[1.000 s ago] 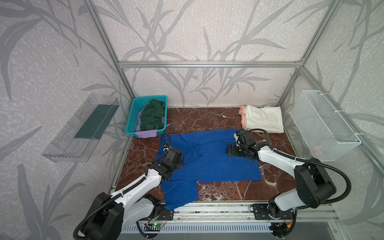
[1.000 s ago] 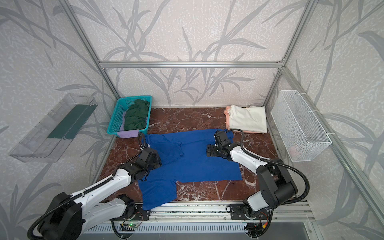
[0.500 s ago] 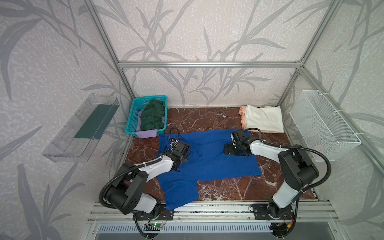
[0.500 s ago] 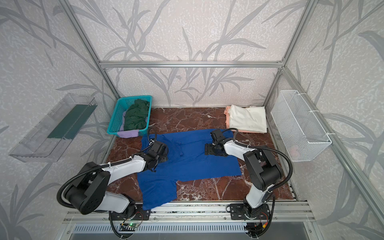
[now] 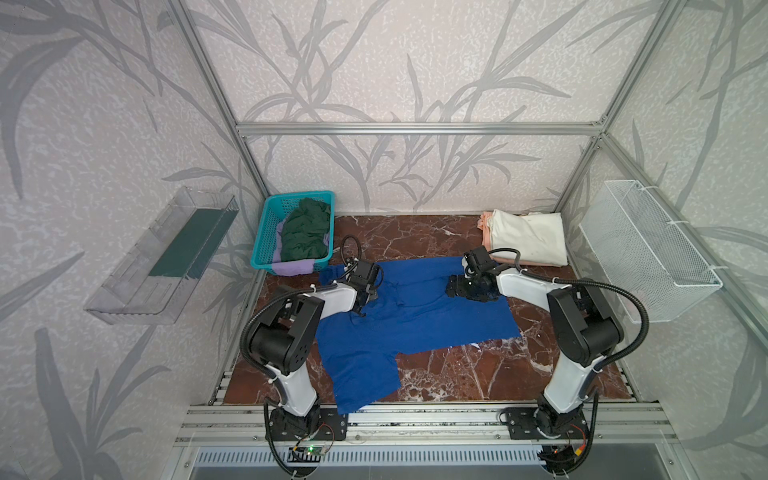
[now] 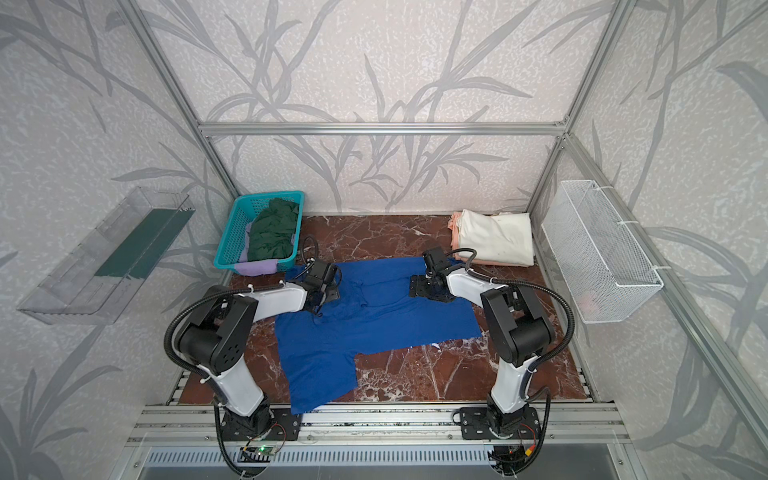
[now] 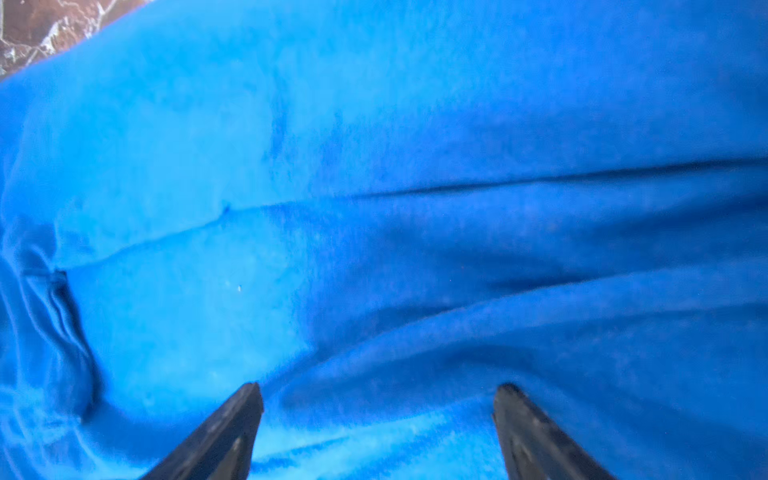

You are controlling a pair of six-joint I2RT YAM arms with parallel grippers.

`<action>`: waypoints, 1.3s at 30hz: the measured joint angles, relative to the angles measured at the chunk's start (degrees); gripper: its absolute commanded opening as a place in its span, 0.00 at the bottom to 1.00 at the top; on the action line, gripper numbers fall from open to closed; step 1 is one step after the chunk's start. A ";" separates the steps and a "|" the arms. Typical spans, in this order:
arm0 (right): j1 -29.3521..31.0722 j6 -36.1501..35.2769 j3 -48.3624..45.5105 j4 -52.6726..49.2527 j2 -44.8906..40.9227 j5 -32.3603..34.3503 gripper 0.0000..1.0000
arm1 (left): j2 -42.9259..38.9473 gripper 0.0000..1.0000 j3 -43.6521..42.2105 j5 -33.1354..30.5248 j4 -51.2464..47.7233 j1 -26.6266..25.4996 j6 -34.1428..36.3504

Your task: Fold and stack the t-shirts

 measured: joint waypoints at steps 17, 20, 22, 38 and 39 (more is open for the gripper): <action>-0.50 1.73 -9.09 -16.87 -20.65 6.23 0.95 | -27.47 0.75 -10.95 4.07 -3.65 -2.01 3.10; -1.07 2.01 -9.09 -22.67 -27.06 8.33 1.00 | -35.17 0.77 -14.29 2.99 -7.80 -4.98 1.66; -2.03 2.14 -9.44 -26.08 -30.95 9.40 0.99 | -40.15 0.79 -16.81 2.16 -11.02 -7.15 0.24; -10.43 2.62 -22.01 -33.70 -52.81 7.08 0.99 | -65.79 0.93 -25.90 -4.22 -38.01 -28.79 -16.74; -10.43 2.60 -22.14 -33.70 -52.78 7.06 0.99 | -65.00 0.93 -25.90 -4.48 -39.34 -29.75 -17.55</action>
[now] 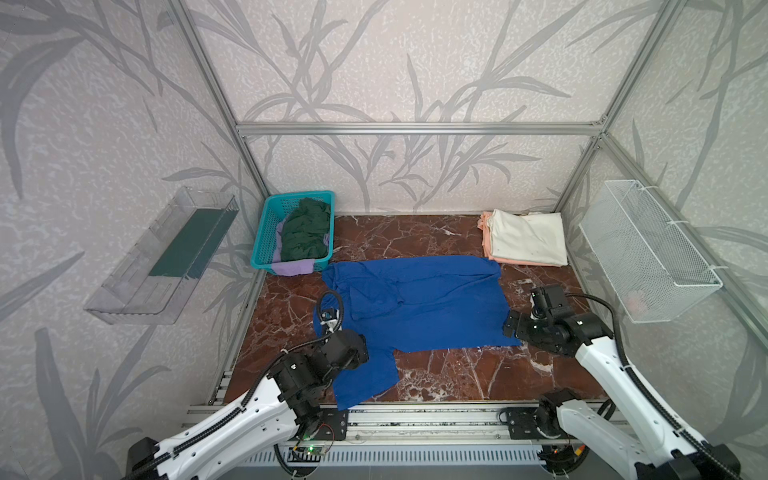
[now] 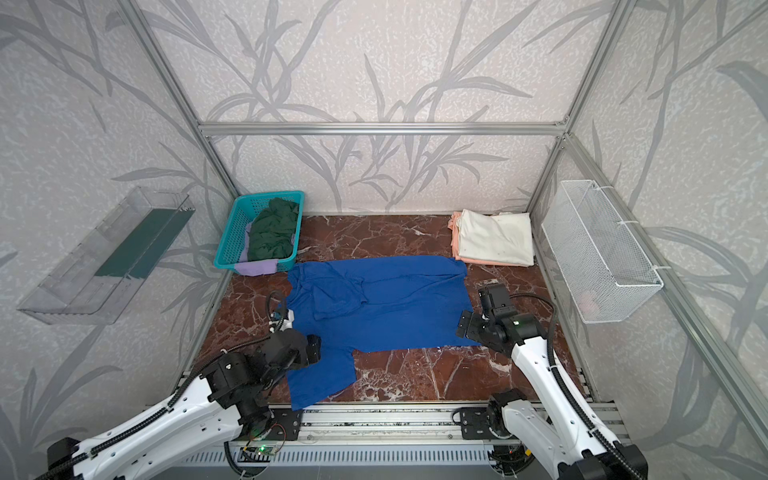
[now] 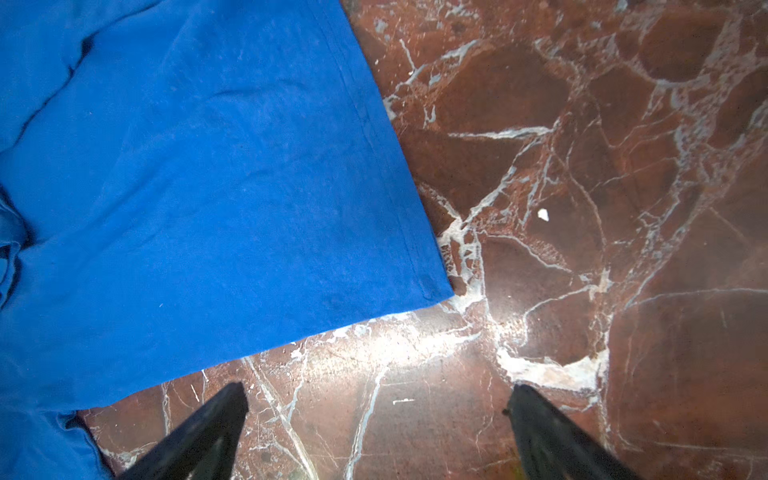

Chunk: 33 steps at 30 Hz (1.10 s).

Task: Fold and stack the t-shirts
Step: 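Grasp the blue shirt's near corners with both grippers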

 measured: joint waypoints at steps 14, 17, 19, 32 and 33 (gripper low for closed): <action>0.00 0.33 -3.45 1.09 5.64 -3.39 0.99 | 4.04 0.94 -0.28 -1.51 -10.29 -12.50 -11.61; 0.00 0.50 -4.57 1.95 6.82 -4.02 0.99 | 5.86 0.94 -1.11 -1.57 -10.54 -13.68 -12.61; 0.00 0.66 -5.09 2.62 7.43 -4.22 0.99 | 6.60 0.94 -2.36 -1.42 -10.16 -13.88 -12.87; 0.00 2.19 -8.04 7.87 12.11 -4.52 0.95 | 9.90 0.77 -8.66 3.54 -1.62 -14.03 -13.46; 0.00 2.19 -8.13 8.22 12.46 -4.52 0.93 | 10.05 0.69 -8.81 3.67 -1.05 -14.03 -13.46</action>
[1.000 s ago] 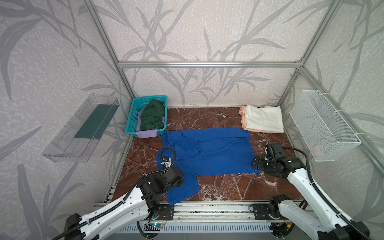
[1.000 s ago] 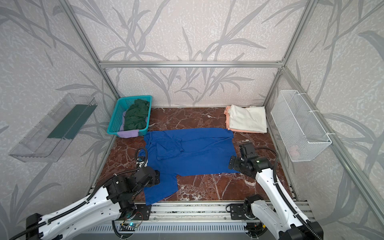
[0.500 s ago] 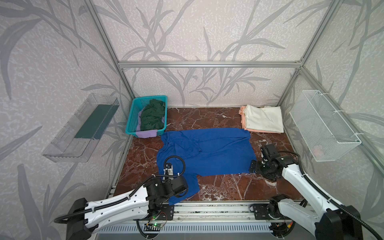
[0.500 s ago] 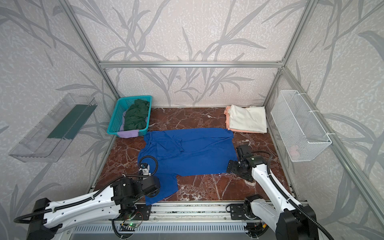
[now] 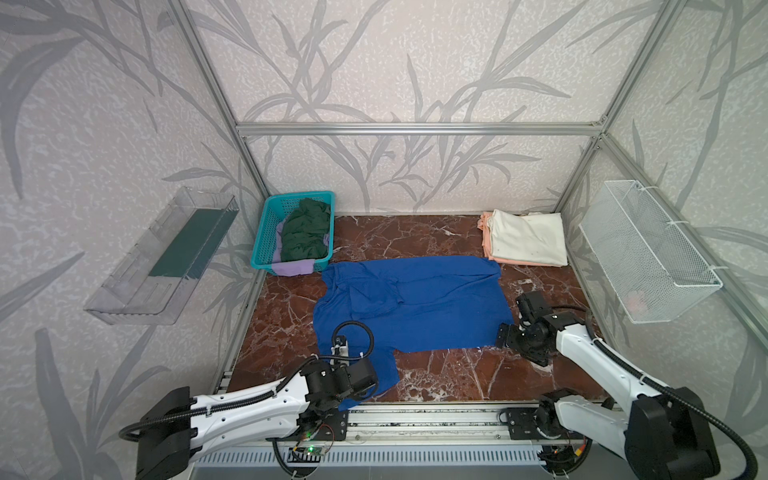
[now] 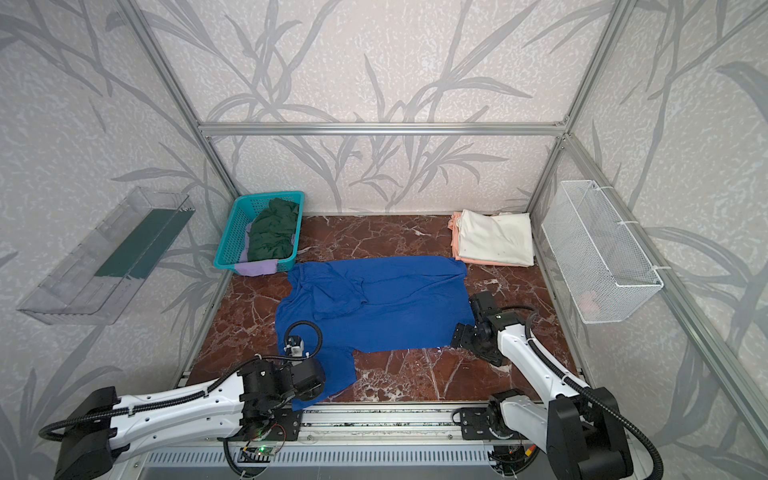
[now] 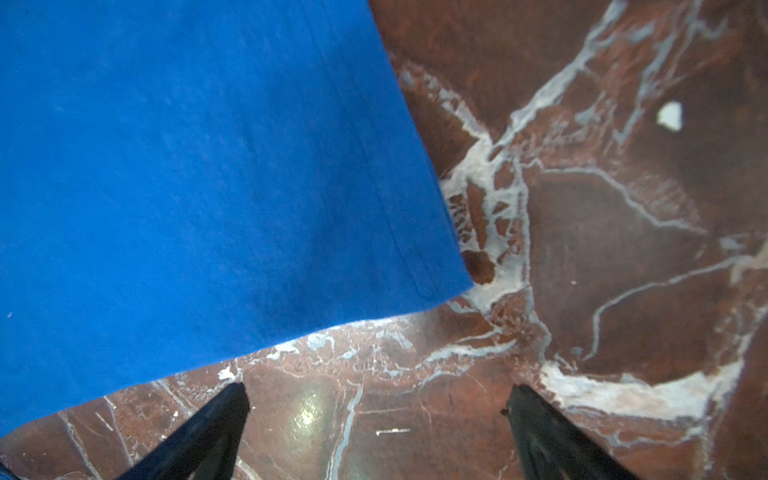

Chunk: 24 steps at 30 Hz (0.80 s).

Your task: Fold and stack the t-shirts

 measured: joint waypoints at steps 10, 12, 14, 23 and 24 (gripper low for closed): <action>0.00 0.28 -0.17 5.27 5.38 -0.22 0.32 | -1.16 0.00 -0.24 0.35 1.68 -0.04 -0.59; 0.00 0.44 -0.20 5.77 6.88 0.04 0.19 | -3.37 0.00 -0.24 0.35 0.81 -0.04 -0.61; 0.00 0.42 0.15 5.88 7.82 0.33 0.11 | -6.78 0.00 -0.24 0.15 -0.61 -0.04 -1.01; -0.09 0.68 -0.48 5.22 6.21 1.55 0.03 | -12.04 0.00 0.96 -1.51 -6.54 -0.02 -2.67; -0.09 0.70 -0.59 4.98 5.51 1.64 0.03 | -11.87 0.00 1.42 -1.62 -6.62 -0.04 -2.71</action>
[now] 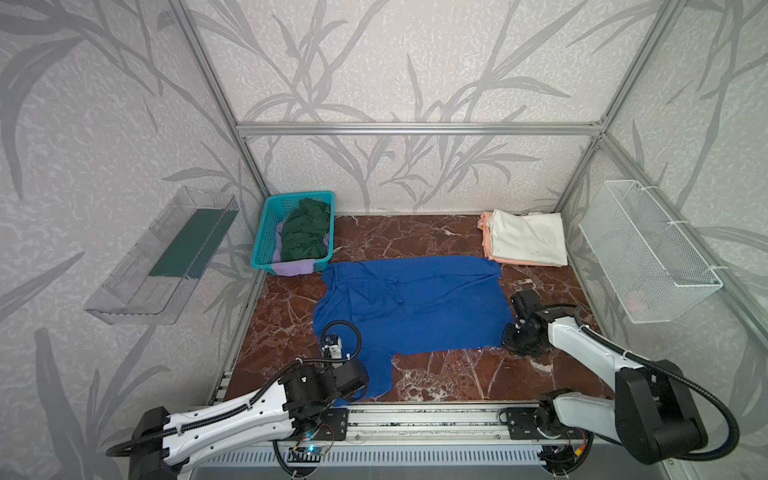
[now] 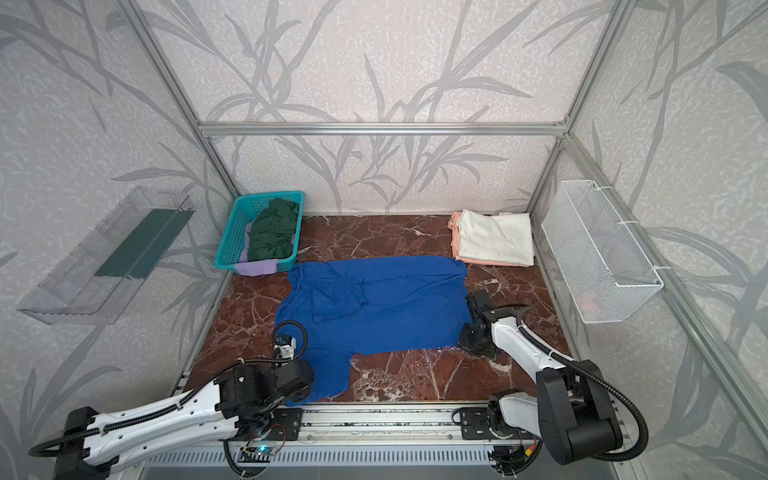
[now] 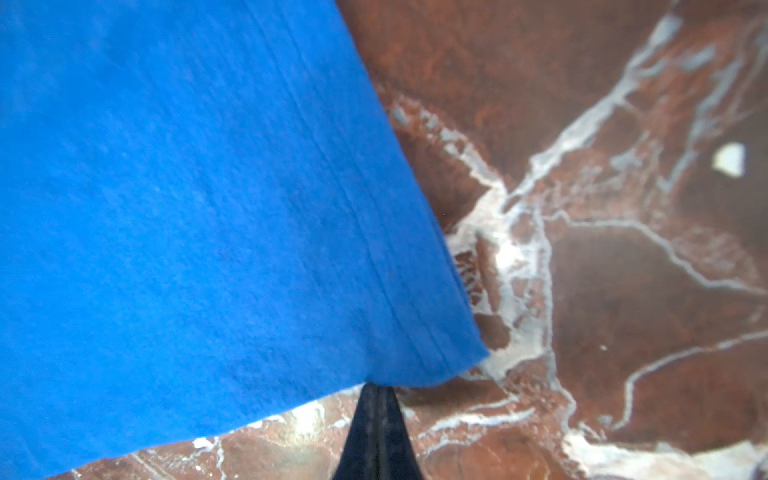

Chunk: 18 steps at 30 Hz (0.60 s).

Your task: Fold and stack the t-shirts

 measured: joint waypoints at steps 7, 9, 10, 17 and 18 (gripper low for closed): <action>-0.02 0.31 -0.07 -1.55 -4.92 1.01 0.34 | 0.57 0.00 2.38 -1.27 -0.96 0.02 0.09; -0.02 0.96 -0.24 -1.40 -5.22 1.05 0.49 | 0.52 0.00 2.38 -1.33 -0.96 0.02 0.09; -0.02 1.20 -0.42 -1.29 -5.22 1.29 0.51 | 0.46 0.00 2.40 -1.36 -0.96 0.00 0.09; -0.57 1.81 -0.66 -1.09 -3.21 3.23 0.60 | -1.75 0.00 3.02 -2.95 -2.34 0.00 -1.64; -0.70 1.81 -0.66 -0.96 -2.78 3.41 0.60 | -2.54 0.00 3.02 -3.17 -2.34 0.00 -1.99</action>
